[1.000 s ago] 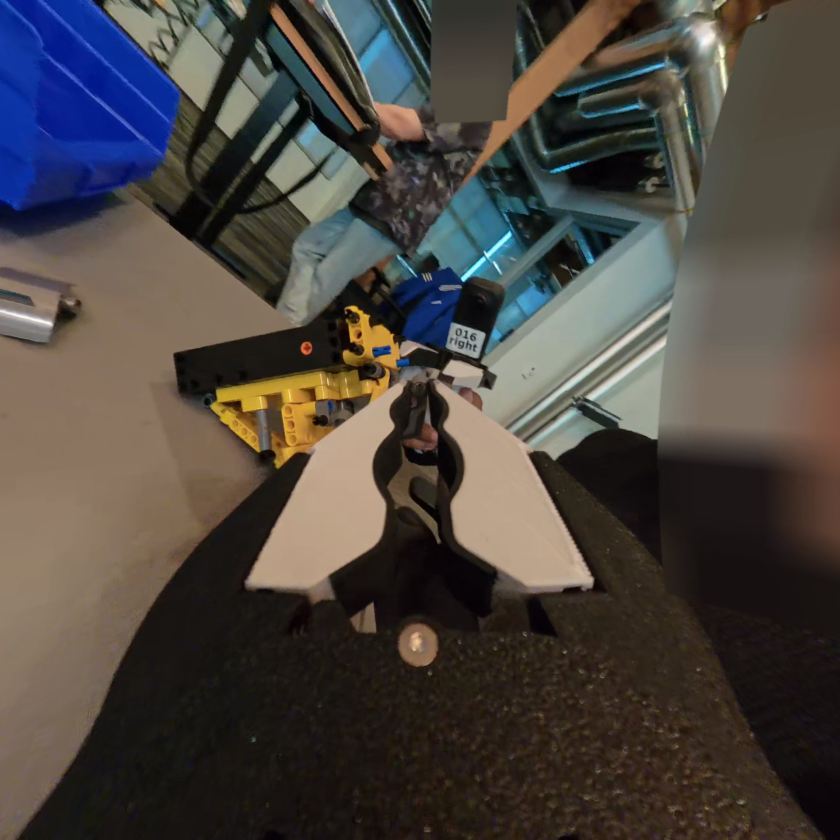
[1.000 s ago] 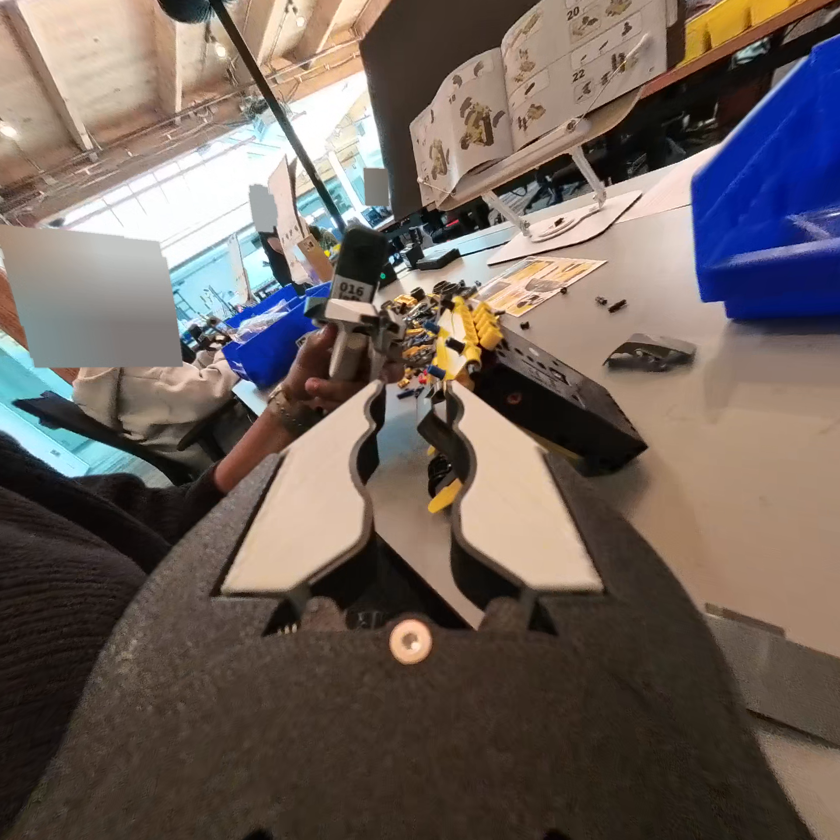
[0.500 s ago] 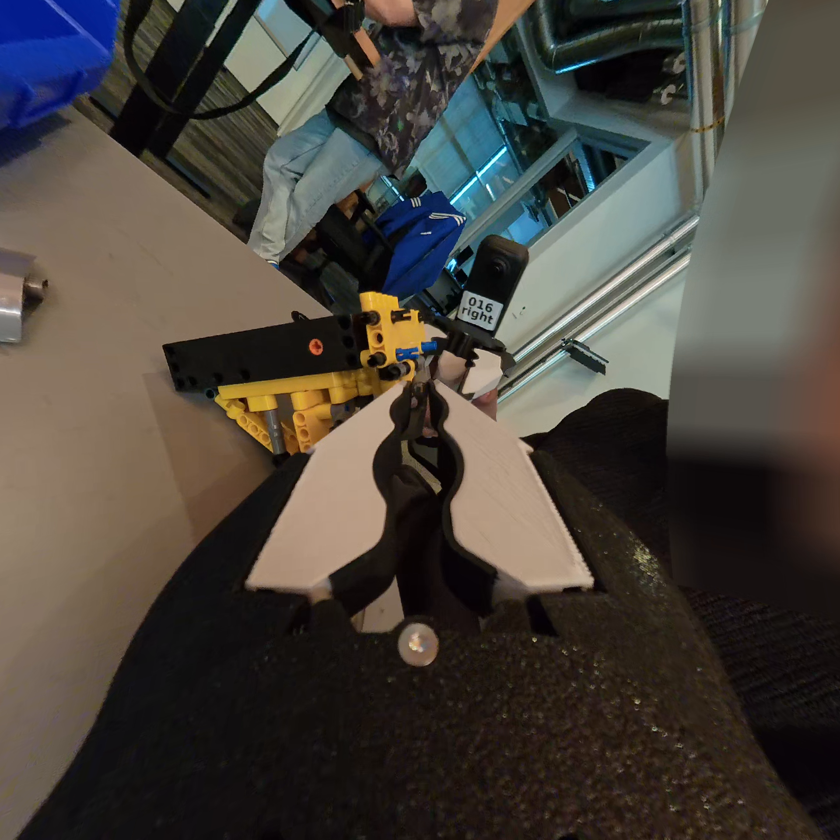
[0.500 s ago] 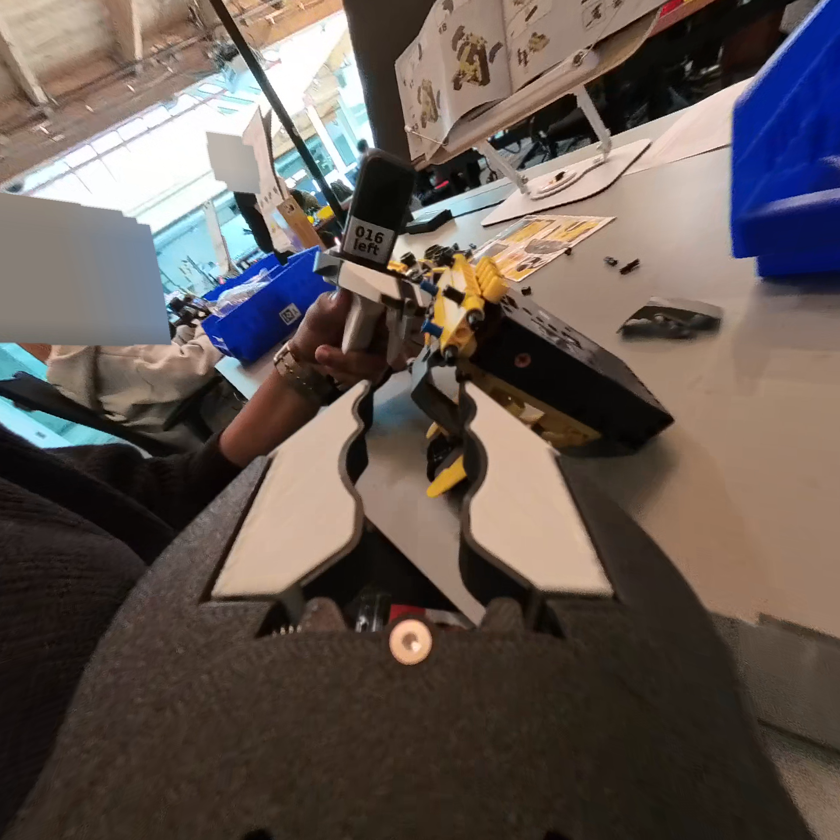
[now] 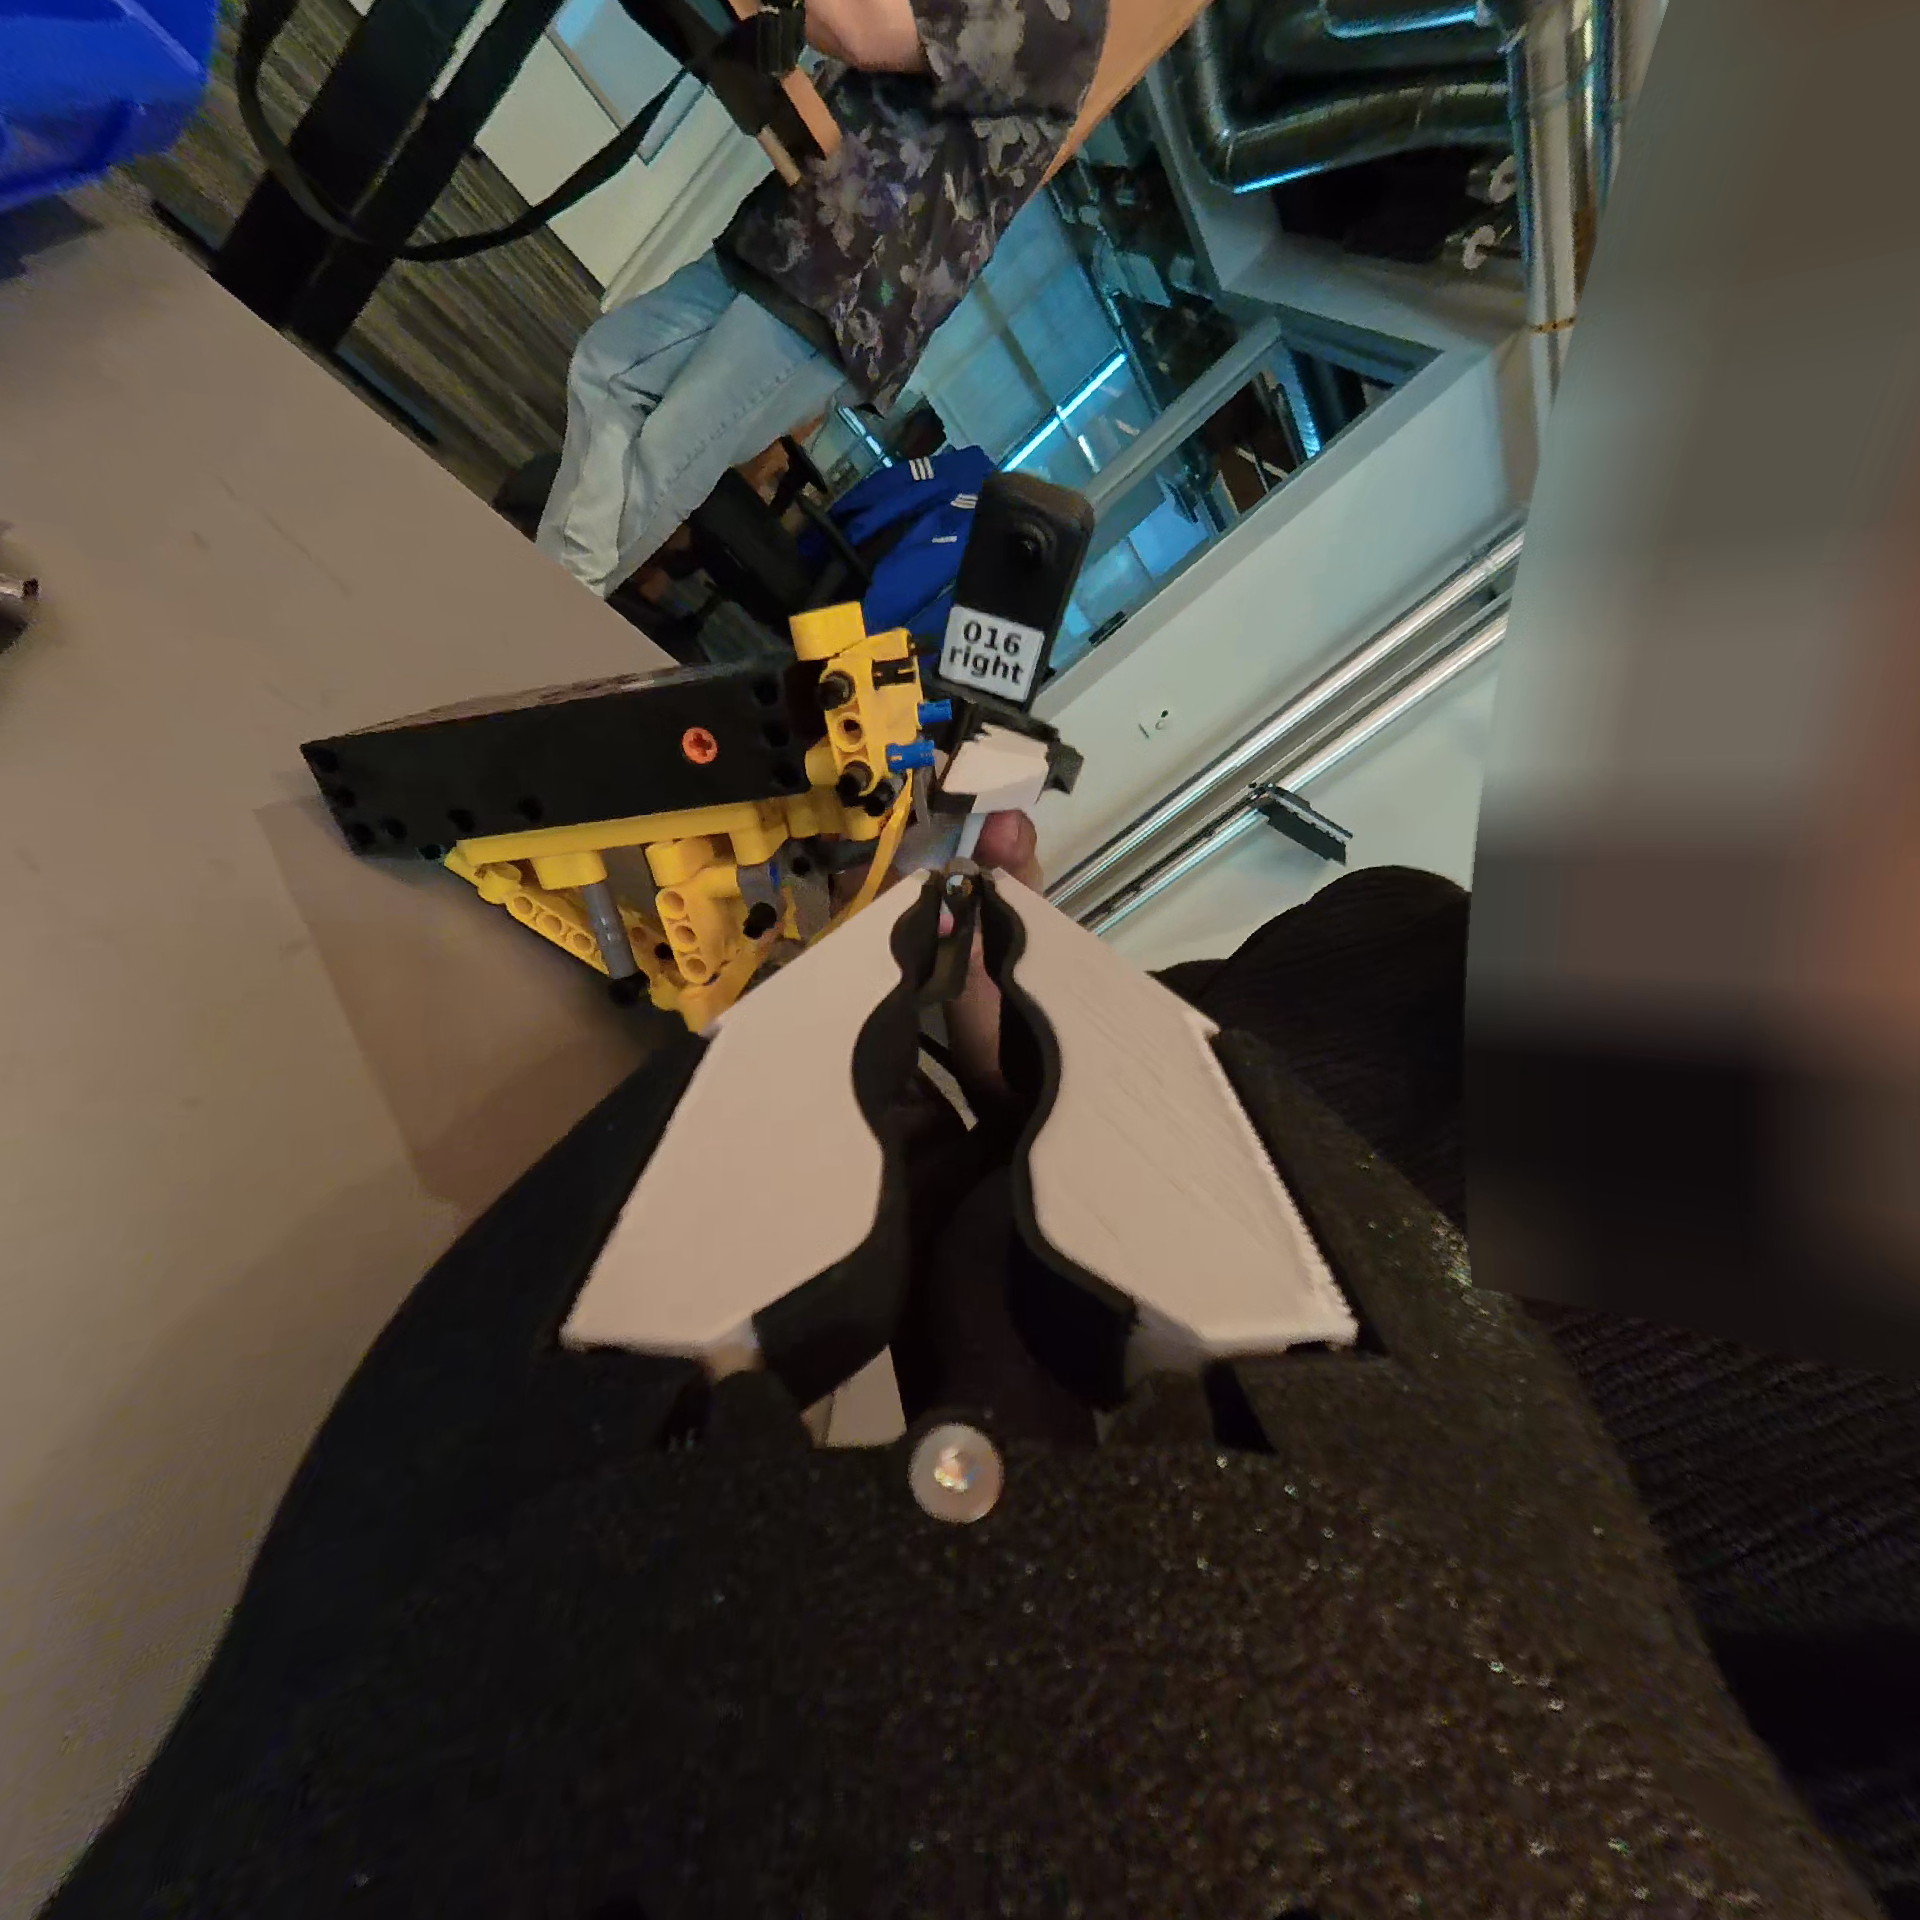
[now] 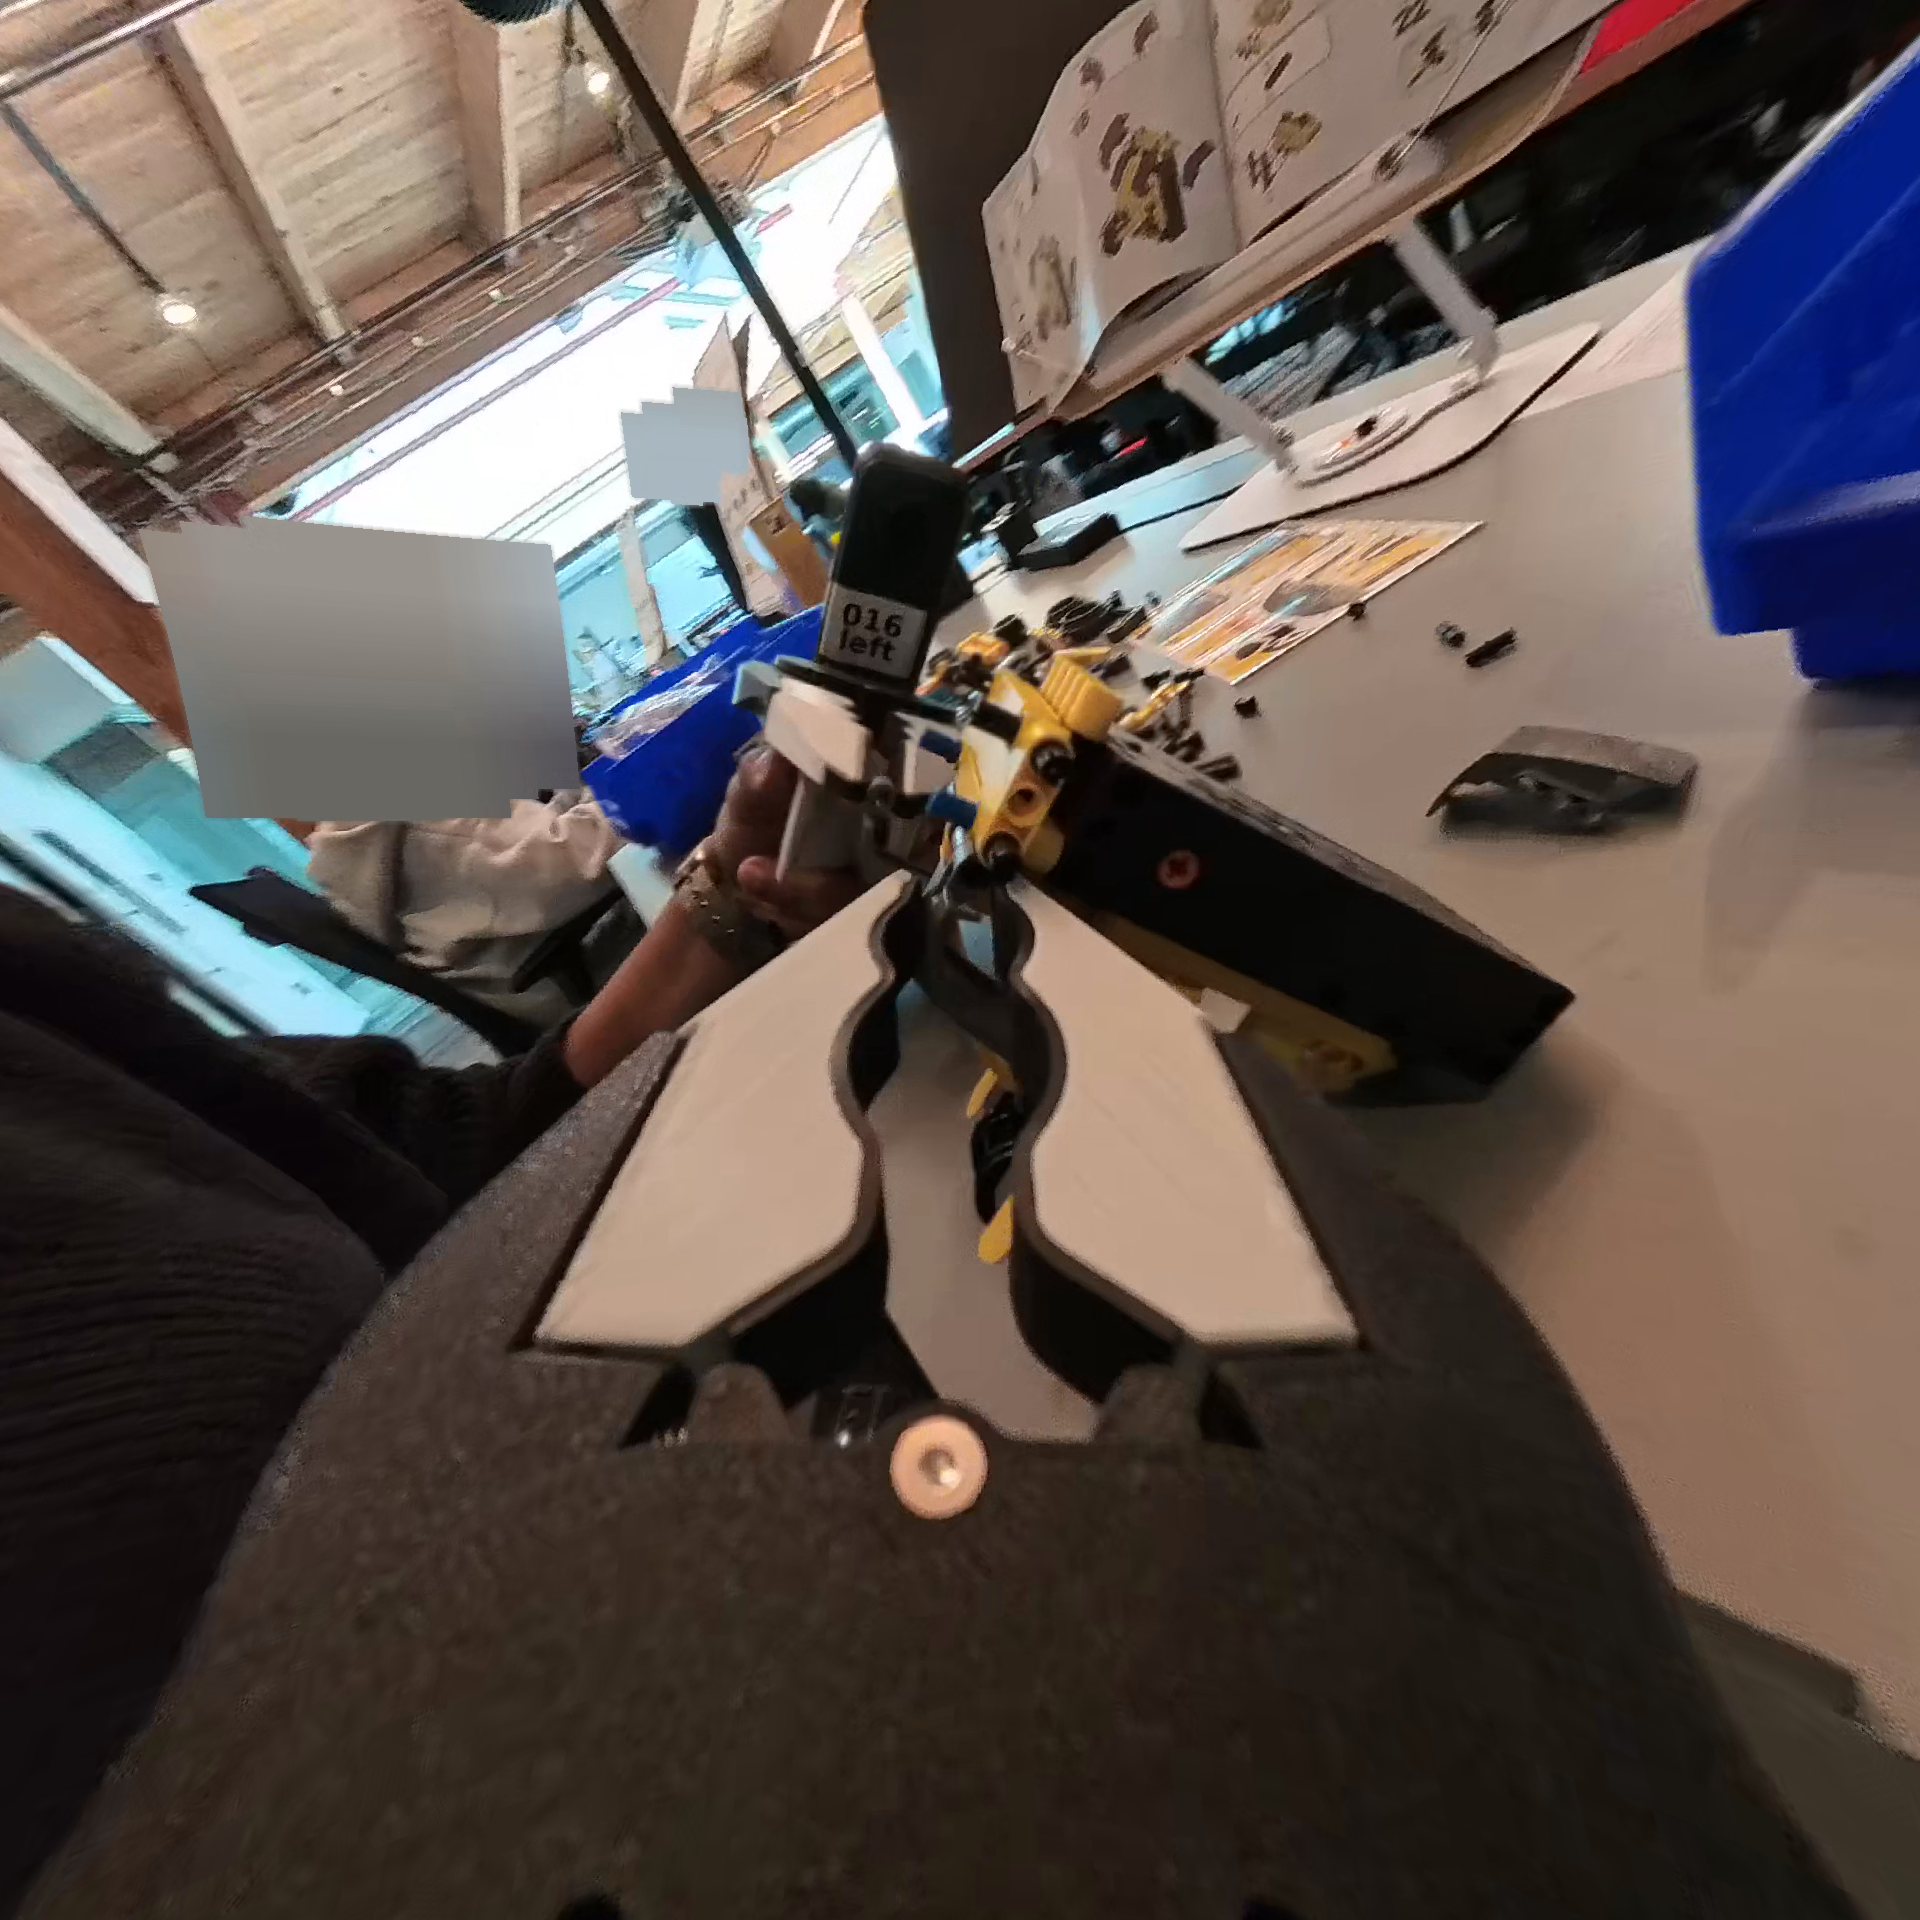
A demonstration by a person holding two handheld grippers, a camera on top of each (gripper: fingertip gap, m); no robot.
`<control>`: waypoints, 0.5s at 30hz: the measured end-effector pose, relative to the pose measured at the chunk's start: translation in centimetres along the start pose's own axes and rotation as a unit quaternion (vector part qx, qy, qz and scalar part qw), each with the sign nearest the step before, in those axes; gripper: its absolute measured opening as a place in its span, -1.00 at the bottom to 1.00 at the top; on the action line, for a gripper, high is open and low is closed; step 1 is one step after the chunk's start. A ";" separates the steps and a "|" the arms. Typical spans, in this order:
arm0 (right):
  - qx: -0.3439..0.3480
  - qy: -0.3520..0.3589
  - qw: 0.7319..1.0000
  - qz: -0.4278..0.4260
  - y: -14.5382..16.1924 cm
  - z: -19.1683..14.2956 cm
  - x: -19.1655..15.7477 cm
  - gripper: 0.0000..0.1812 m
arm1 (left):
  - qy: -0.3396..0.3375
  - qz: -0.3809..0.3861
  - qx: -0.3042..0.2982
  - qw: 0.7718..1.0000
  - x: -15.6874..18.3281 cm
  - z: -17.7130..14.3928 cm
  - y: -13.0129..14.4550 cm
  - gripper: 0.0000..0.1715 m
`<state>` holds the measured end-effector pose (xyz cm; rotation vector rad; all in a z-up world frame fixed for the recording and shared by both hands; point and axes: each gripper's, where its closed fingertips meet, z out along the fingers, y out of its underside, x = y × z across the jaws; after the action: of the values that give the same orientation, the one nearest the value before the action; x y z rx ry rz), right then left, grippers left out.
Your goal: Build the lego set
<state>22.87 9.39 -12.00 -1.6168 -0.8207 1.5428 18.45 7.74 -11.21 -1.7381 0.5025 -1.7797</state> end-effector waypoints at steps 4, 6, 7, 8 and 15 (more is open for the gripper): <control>-0.035 -0.051 0.998 0.032 0.2 -0.8 -0.4 -0.87 | -0.029 0.017 -0.019 0.999 -0.5 1.1 1.0 -0.93; -0.044 -0.067 0.996 0.040 0.4 -1.2 -0.7 -0.88 | -0.031 0.023 -0.017 0.999 -0.4 1.6 1.2 -0.93; -0.045 -0.070 0.996 0.041 0.5 -1.4 -0.7 -0.88 | -0.031 0.026 -0.017 0.999 -0.3 1.8 1.3 -0.93; -0.045 -0.070 0.996 0.039 0.5 -1.5 -0.7 -0.88 | -0.033 0.030 -0.017 0.999 -0.4 2.1 1.4 -0.93; -0.052 -0.075 0.996 0.021 0.6 -1.5 -0.9 -0.87 | -0.037 0.069 0.019 0.997 -0.4 2.2 0.9 -0.93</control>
<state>24.26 8.12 -12.06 -1.6165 -0.9679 1.6920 20.74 7.62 -11.87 -1.6937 0.5395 -1.6130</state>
